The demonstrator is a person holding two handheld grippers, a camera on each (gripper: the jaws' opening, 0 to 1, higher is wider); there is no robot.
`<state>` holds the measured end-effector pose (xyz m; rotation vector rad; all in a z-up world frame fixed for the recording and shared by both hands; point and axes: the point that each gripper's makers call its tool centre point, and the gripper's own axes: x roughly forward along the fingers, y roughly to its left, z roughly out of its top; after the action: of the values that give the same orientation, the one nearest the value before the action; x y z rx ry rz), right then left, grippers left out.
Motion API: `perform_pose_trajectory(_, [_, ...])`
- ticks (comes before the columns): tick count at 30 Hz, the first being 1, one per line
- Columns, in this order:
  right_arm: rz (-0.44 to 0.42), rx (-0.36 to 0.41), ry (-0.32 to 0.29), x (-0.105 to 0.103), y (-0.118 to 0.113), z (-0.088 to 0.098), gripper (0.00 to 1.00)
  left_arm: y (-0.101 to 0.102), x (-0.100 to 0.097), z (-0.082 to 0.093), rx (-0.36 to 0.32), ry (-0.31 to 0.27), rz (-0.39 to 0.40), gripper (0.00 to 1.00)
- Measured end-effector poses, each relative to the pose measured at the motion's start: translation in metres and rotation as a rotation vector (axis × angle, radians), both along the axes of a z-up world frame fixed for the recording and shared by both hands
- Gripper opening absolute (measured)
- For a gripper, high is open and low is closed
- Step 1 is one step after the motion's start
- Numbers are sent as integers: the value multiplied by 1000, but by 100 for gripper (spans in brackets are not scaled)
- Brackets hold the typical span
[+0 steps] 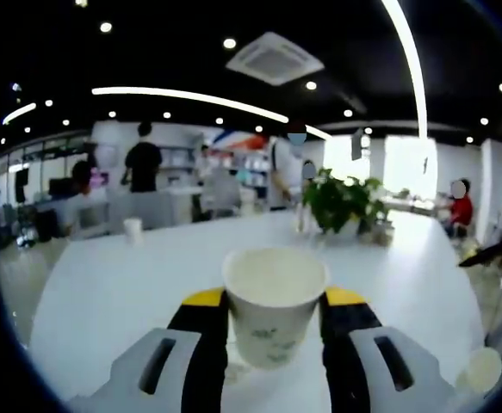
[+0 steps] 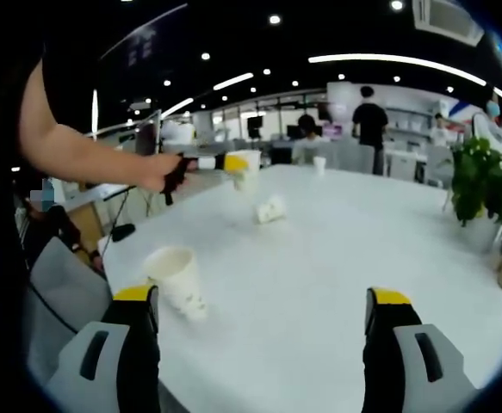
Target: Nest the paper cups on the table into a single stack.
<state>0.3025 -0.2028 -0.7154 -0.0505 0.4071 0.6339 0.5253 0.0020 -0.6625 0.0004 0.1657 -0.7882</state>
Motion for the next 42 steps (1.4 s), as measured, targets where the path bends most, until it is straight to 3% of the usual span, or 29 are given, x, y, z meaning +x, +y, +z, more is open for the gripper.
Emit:
perform_pose_trajectory(9, [9,7,-13,-2,2,5,98,-12,-38,18,-5,-19,-48,39])
perform_pose_trajectory(19, [22,11,-20,-6,6,5,98,-12,-58,34,-26,-27,-51,39])
perform_pose_trajectory(34, [28,4,-30,-8,5,6,98,-13,-74,42,-61,-24,-66,38])
perform_pose_trajectory(42, [32,5,-39,-7,7,10,98,-21,-93,51,-80,-26,-90,38])
